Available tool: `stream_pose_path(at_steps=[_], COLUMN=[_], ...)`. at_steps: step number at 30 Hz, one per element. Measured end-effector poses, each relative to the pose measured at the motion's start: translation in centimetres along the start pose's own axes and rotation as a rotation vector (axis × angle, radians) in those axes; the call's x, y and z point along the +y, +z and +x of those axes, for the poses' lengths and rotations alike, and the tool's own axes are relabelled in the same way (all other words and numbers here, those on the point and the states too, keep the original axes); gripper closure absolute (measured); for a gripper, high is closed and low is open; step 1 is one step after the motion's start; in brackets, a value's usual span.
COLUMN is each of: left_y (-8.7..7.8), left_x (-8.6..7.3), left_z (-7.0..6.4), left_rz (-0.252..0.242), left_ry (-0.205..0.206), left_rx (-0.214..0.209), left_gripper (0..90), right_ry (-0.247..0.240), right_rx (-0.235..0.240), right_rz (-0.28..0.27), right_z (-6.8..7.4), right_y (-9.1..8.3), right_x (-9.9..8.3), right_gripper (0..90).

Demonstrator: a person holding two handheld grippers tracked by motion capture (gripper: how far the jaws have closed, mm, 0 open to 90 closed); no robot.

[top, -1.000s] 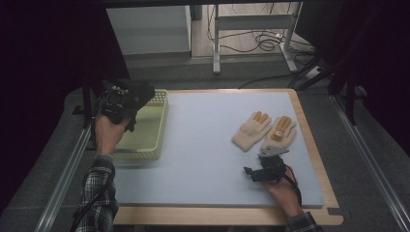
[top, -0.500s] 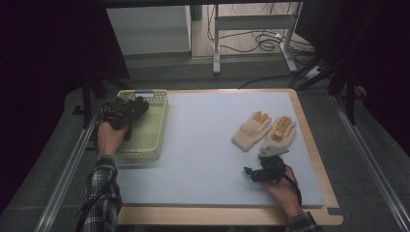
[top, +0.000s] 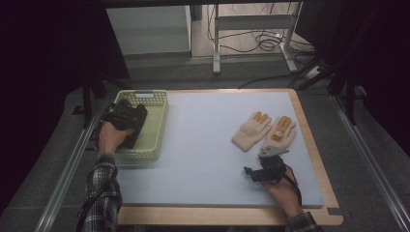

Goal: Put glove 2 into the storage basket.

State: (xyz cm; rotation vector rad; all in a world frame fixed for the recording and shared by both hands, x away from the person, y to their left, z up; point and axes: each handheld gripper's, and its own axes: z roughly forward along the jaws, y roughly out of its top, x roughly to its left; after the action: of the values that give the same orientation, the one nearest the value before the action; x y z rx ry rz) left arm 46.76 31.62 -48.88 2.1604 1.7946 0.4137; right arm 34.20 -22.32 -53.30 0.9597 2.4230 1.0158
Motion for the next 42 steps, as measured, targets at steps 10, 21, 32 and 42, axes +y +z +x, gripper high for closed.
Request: stream_pose_path(at_steps=[10, 21, 32, 42], left_y=[-3.9, -5.5, -7.1, -7.4], left_x=[-1.1, -2.0, -2.0, -2.8], left_z=[-0.5, -4.6, -10.4, -16.5], left_rz=[-0.19, -0.309, -0.373, -0.391], left_ry=[0.035, 0.165, 0.301, 0.445], left_rx=[-0.111, -0.209, -0.33, -0.408], left_gripper=[1.5, 1.6, 2.4, 2.4], right_ry=[-0.001, -0.003, -0.001, -0.001], right_rx=[-0.001, -0.002, -0.002, -0.001], right_rz=[0.0, 0.002, 0.002, 0.003], right_z=[0.0, 0.0, 0.0, 0.0], right_y=[0.0, 0.0, 0.0, 0.0], right_x=[0.0, 0.0, 0.0, 0.0], right_gripper=[19.9, 19.9, 19.9, 19.9])
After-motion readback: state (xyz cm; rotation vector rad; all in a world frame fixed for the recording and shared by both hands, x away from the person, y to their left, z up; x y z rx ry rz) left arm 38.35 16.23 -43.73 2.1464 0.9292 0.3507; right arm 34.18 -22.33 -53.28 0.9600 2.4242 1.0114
